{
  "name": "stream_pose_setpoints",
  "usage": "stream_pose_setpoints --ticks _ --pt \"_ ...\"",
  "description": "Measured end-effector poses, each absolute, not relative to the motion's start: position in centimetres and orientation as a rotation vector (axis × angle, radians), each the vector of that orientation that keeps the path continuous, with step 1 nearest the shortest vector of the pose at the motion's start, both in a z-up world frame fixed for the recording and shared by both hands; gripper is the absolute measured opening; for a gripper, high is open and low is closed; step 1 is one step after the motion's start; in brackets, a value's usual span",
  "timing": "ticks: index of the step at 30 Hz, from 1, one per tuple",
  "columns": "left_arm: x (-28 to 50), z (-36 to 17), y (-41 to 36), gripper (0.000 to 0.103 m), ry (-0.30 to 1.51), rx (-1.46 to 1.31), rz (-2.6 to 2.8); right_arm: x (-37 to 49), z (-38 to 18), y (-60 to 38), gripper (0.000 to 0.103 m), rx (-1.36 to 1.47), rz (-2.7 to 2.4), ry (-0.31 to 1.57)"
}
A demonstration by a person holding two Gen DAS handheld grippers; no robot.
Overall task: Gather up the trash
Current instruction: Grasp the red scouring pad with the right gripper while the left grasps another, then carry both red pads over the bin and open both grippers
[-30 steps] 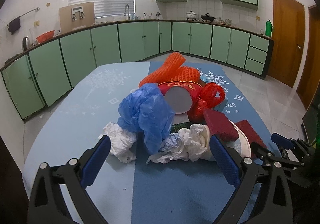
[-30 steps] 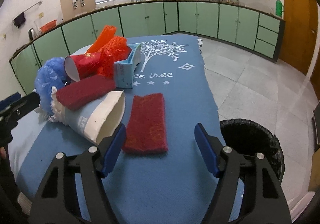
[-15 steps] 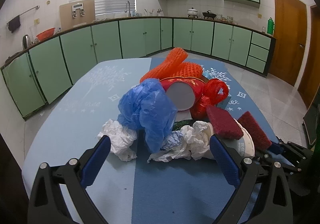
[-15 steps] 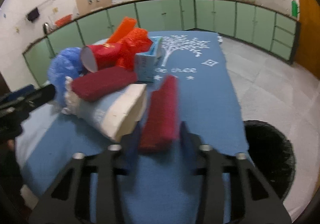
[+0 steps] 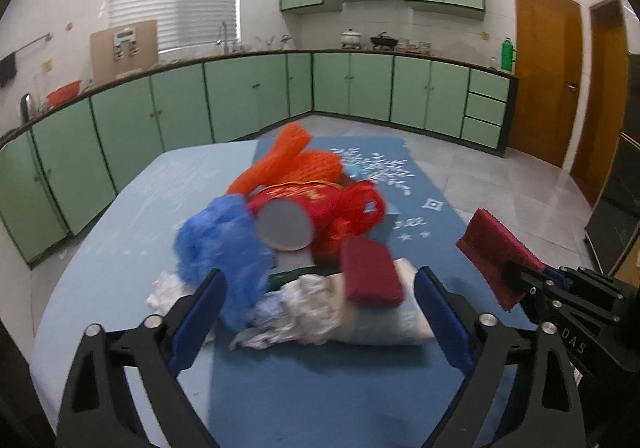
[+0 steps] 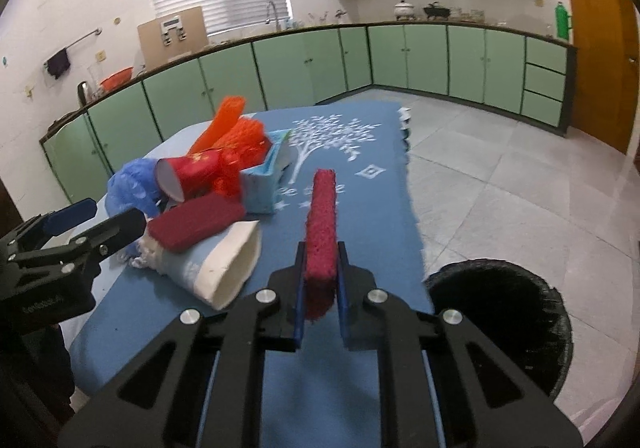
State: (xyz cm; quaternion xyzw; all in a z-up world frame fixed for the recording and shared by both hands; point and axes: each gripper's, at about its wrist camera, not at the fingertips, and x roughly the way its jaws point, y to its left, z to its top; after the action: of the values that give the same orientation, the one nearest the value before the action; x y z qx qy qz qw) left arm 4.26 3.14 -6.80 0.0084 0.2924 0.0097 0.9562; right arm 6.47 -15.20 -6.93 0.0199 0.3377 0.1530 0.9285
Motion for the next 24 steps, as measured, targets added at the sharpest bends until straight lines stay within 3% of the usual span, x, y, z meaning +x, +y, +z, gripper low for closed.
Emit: stream_pose_setpoints --ticks 10,13,19,24 --pt "6.7 -8.5 0.5 0.077 0.628 0.08 -0.005 6.9 -8.1 -17.3 0.012 0.073 0.277 0.715" --pt "7.2 -9.1 0.2 0.068 0.649 0.091 -0.014 7.1 -8.3 -17.4 0.012 0.078 0.28 0.723" --pt "7.6 -9.4 -0.1 0.041 0.655 0.114 -0.006 7.4 -8.6 -17.4 0.012 0.084 0.279 0.736" --pt "7.2 -9.1 0.2 0.04 0.648 0.107 -0.008 7.3 -8.4 -17.4 0.012 0.083 0.276 0.726"
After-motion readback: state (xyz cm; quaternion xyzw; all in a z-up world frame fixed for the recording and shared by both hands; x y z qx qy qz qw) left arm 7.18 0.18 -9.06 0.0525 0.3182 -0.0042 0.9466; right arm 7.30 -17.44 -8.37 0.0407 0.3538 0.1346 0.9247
